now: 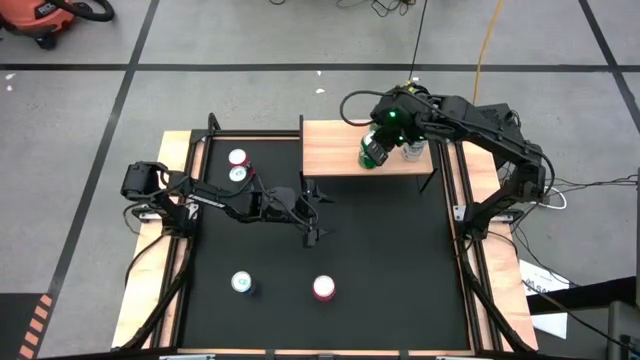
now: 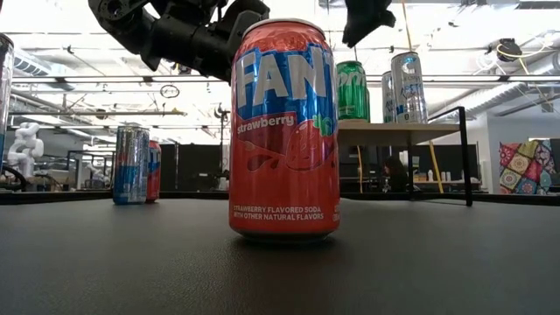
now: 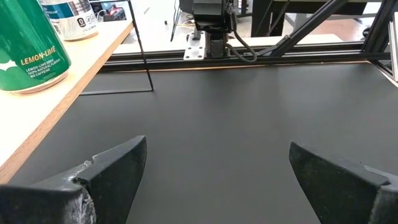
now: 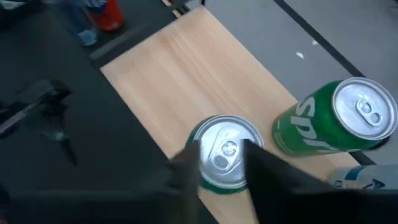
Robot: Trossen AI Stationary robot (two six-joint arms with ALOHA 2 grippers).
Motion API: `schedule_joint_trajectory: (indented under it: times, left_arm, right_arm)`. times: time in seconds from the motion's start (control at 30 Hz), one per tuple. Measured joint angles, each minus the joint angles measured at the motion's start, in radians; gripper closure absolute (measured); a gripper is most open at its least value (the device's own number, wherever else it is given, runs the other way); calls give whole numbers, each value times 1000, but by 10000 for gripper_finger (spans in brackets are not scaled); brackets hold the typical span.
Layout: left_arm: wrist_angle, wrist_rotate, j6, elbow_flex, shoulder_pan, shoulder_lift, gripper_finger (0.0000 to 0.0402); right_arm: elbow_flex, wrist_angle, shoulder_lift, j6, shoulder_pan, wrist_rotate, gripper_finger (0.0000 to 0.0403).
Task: Place canned beverage on shelf
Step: Put the green soda can on the shelf
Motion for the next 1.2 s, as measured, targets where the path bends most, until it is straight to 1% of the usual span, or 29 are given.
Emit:
schedule_joint_trajectory:
  times: [0.07, 0.1, 0.13, 0.23, 0.37, 0.47, 0.57, 0.77, 0.9, 1.03, 1.2]
  left_arm:
    - [0, 0, 0, 0, 0, 0, 9]
    - [0, 0, 0, 0, 0, 0, 9]
    - [0, 0, 0, 0, 0, 0, 9]
    - [0, 0, 0, 0, 0, 0, 9]
    - [-1, -2, 0, 0, 2, 0, 9]
    - [-4, -5, 0, 0, 3, 0, 9]
    - [-8, -5, 0, 0, 3, 0, 9]
    - [-9, -5, 0, 0, 3, 0, 9]
    - [-9, -5, 0, 0, 3, 0, 9]
    - [-9, -4, 0, 0, 3, 0, 9]
    - [-9, -6, 0, 0, 5, 0, 9]
  right_arm:
    - [0, 6, 12, 2, 0, 11, 377]
    - [0, 8, 13, -1, 0, 13, 389]
    - [0, 8, 17, -3, 0, 17, 392]
    - [-1, 13, 31, -2, 1, 17, 387]
    - [-8, 4, 53, -13, 1, -1, 400]
    - [-8, -1, 76, -17, 1, -9, 400]
    - [-8, -19, 94, -39, 1, -28, 402]
    - [-4, -76, 102, -101, 1, -27, 402]
    - [-3, -140, 101, -155, 1, -7, 402]
    - [-3, -195, 102, -225, 1, 55, 403]
    - [-5, -207, 102, -328, 0, 81, 403]
